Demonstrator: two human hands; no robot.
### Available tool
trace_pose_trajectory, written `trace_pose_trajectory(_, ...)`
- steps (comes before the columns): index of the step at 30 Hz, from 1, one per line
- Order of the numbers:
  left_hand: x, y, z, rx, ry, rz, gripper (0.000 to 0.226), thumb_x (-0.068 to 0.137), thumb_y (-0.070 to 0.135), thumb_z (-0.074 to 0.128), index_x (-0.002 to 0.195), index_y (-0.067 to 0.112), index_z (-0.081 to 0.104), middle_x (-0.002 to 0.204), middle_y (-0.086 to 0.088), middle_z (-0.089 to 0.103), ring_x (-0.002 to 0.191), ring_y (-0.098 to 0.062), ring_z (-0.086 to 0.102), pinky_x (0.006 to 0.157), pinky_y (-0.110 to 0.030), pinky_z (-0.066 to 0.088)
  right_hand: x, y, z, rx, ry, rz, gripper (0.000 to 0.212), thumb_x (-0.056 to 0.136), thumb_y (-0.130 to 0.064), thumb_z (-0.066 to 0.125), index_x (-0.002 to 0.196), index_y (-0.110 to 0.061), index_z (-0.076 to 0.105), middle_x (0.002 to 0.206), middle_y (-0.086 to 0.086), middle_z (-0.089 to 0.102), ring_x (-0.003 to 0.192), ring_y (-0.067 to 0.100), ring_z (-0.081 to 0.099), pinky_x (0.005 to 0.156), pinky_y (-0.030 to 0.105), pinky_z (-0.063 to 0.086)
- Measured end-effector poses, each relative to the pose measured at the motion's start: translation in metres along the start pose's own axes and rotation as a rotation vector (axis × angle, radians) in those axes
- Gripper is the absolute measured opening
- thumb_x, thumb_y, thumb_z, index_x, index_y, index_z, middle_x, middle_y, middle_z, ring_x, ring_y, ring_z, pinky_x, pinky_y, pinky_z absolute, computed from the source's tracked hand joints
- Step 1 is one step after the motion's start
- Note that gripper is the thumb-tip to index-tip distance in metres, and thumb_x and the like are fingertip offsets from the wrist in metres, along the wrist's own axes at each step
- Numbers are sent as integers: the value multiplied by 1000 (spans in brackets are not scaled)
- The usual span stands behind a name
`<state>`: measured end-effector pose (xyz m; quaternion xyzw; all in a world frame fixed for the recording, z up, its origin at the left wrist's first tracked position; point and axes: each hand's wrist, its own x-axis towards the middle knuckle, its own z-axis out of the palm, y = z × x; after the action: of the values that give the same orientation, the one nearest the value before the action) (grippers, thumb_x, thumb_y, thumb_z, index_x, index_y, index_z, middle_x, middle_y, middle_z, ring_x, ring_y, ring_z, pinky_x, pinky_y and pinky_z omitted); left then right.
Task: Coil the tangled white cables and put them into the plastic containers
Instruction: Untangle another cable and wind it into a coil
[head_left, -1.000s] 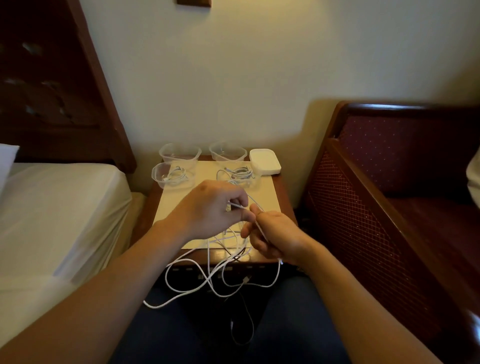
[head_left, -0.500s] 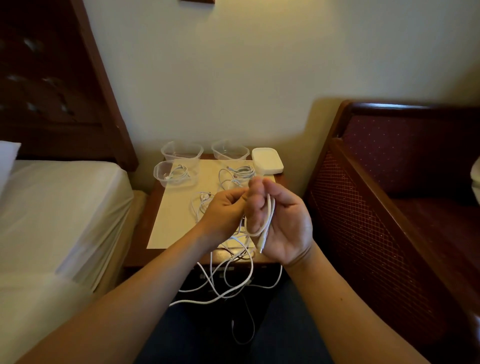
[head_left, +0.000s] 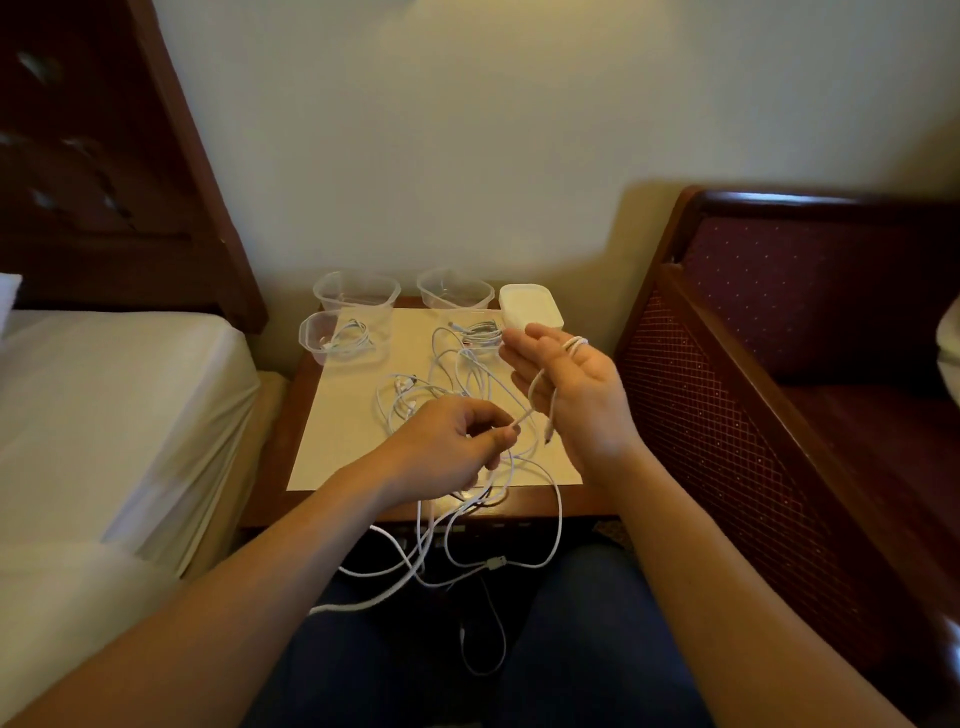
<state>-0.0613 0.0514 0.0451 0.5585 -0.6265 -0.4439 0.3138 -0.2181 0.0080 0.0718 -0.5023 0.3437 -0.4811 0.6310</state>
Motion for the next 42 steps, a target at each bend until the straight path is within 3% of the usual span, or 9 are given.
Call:
trace_pose_trajectory(4, -4, 17, -14, 284, -107, 24, 16, 100, 33, 61, 107, 24, 73, 74, 6, 71, 62, -6, 62, 62, -24, 52, 0, 9, -3, -636, 5, -95, 13, 108, -31, 46, 111, -34, 58, 127, -8, 66, 121, 7, 61, 107, 35, 47)
trace_pose_trajectory(8, -6, 23, -30, 536, -77, 130, 16, 94, 42, 69, 93, 27, 76, 76, 11, 68, 71, -5, 61, 63, -26, 46, 2, 8, -4, -1251, -149, -10, 30, 108, -32, 39, 94, -14, 59, 90, 6, 69, 75, 23, 67, 74, 42, 58)
trace_pose_trajectory(12, -7, 25, -42, 608, -30, 296, 13, 90, 38, 75, 88, 25, 77, 74, 11, 68, 72, -3, 61, 59, -18, 44, -8, 15, 1, -707, -315, 357, 54, 108, -39, 36, 73, -6, 59, 44, 4, 53, 43, 23, 42, 45, 29, 33)
trace_pose_trajectory(16, -4, 18, -48, 438, 38, 279, 23, 85, 42, 77, 80, 21, 73, 62, 10, 61, 58, -4, 53, 54, -17, 40, -11, 26, -9, 156, -569, 660, 69, 102, -64, 22, 79, -9, 58, 37, -4, 37, 26, 7, 24, 38, 23, 11)
trace_pose_trajectory(21, -5, 8, -39, -205, -70, 171, 39, 90, 33, 68, 99, -5, 67, 86, -27, 66, 74, -30, 60, 68, -38, 55, -23, 21, 0, 651, -815, 637, 41, 107, -40, 38, 86, -9, 55, 44, -4, 53, 30, 9, 26, 39, 24, 15)
trace_pose_trajectory(26, -8, 13, -22, -452, -107, 60, 21, 99, 27, 53, 96, 13, 69, 82, -9, 66, 73, -17, 65, 65, -30, 57, -28, 21, 13, 969, -710, 503, 34, 108, -31, 41, 99, -3, 57, 69, 8, 70, 57, 19, 67, 59, 26, 51)
trace_pose_trajectory(30, -13, 11, -8, -465, -111, 20, 20, 101, 7, 52, 98, 13, 71, 86, -2, 72, 82, -15, 65, 83, -33, 56, -27, 18, 9, 937, -538, 382, 40, 102, -29, 54, 109, 5, 73, 105, 14, 77, 107, 28, 73, 90, 36, 59)
trace_pose_trajectory(38, -14, -19, 10, 167, -296, -65, 26, 105, 38, 49, 95, 26, 69, 61, 13, 57, 64, -12, 58, 70, -37, 50, -16, -8, -1, 531, -38, 59, 44, 109, -32, 33, 129, -2, 59, 127, 12, 70, 120, 24, 67, 98, 34, 56)
trace_pose_trajectory(42, -11, -16, 10, 390, -191, 77, 31, 104, 49, 48, 102, 25, 68, 84, 3, 67, 83, -15, 62, 83, -42, 52, -9, 3, -9, 156, 59, -13, 43, 110, -26, 38, 122, 10, 58, 122, 9, 73, 116, 20, 69, 100, 34, 55)
